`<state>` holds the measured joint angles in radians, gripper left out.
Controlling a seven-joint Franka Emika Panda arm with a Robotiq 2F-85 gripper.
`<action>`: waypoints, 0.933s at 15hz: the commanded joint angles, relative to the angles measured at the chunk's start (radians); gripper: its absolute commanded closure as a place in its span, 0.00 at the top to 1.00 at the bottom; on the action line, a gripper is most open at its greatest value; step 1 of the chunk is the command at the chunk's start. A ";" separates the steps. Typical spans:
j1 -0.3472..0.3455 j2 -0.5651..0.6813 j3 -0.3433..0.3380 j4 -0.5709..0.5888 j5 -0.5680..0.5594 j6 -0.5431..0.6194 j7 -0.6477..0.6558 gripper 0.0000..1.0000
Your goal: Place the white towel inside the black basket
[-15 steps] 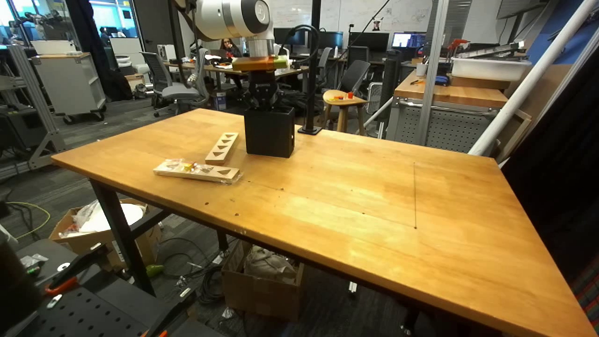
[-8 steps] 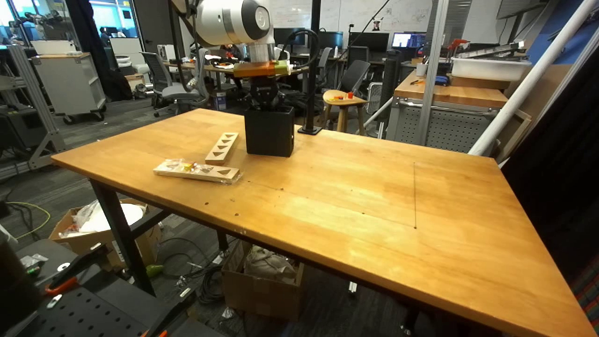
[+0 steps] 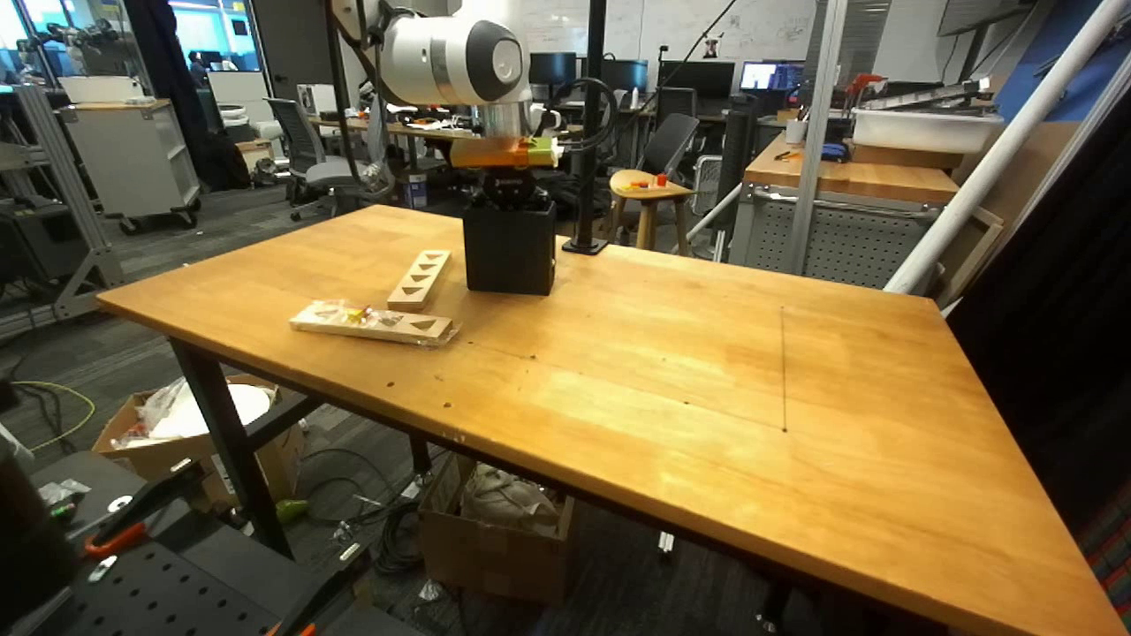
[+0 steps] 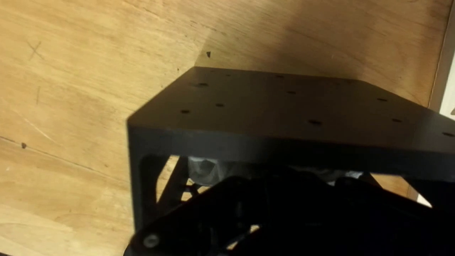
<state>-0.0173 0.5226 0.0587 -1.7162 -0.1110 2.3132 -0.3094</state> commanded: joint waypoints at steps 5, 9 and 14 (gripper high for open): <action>-0.050 -0.002 0.027 -0.039 0.086 0.054 -0.071 0.00; -0.033 -0.027 0.019 -0.041 0.060 0.028 -0.064 0.00; -0.006 -0.081 0.003 -0.047 0.008 -0.020 -0.042 0.00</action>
<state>-0.0397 0.5041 0.0712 -1.7334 -0.0725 2.3286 -0.3552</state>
